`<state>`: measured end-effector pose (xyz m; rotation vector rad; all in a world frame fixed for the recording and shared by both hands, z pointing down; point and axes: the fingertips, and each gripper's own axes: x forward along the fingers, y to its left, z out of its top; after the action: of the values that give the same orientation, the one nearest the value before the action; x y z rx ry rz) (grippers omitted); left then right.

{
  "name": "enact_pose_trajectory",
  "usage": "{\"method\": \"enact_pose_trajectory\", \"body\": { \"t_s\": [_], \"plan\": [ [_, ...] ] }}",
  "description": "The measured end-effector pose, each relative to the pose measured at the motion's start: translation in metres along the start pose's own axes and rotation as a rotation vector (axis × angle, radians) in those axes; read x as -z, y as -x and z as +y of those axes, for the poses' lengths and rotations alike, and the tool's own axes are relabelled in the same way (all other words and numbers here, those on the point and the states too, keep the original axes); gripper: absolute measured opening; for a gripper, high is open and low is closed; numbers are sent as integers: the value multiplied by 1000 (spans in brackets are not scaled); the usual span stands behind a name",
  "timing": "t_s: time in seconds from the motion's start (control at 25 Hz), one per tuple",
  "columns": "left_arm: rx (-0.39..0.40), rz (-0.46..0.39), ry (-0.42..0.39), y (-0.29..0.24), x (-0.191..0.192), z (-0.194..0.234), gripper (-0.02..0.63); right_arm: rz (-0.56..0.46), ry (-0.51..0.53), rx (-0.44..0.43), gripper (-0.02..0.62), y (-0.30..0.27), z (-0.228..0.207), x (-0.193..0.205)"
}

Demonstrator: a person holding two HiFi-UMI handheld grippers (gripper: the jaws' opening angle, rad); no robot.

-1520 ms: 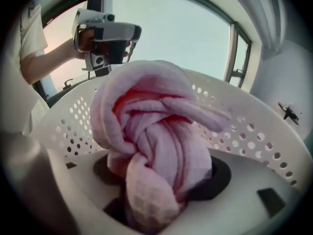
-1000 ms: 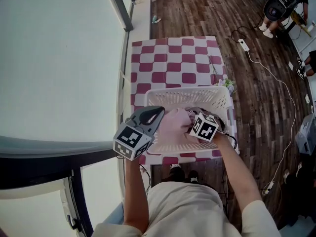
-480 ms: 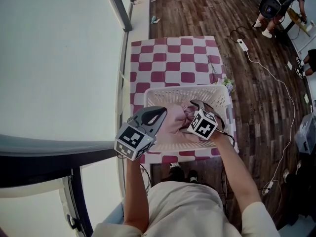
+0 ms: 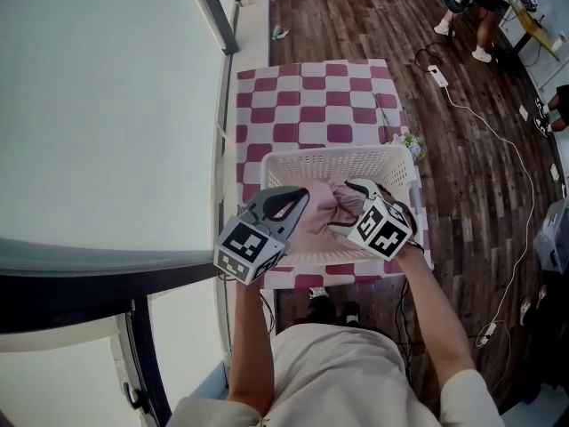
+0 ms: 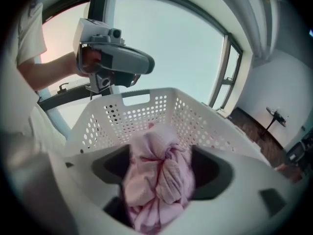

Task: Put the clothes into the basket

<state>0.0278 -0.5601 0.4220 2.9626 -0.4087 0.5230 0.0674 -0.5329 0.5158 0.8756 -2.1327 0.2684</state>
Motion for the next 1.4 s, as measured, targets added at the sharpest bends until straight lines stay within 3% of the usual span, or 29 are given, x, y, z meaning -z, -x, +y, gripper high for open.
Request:
{"method": "enact_pose_trajectory", "body": {
  "t_s": [0.08,0.24,0.44,0.8,1.0,1.16,1.4],
  "plan": [
    [4,5,-5,0,0,-4,14,-80,-17,90,15,17,-9,-12],
    [-2,2,-9,1,1,-11,14,-197,-162,131,15,31,-13,-21],
    [-5,-11,-19,3,-1,-24,14,-260,-195,182,15,55,-9,-28],
    [-18,-79,-76,10,-8,-61,14,-508,-227,307,14,132,4,-36],
    [-25,-125,-101,18,-4,-80,14,-566,-250,298,14,146,15,-24],
    [-53,-154,-51,24,-10,-88,14,-590,-274,289,14,148,20,-20],
    [-60,-162,-41,25,-12,-91,14,-587,-268,270,14,142,30,-18]
  ]
}}
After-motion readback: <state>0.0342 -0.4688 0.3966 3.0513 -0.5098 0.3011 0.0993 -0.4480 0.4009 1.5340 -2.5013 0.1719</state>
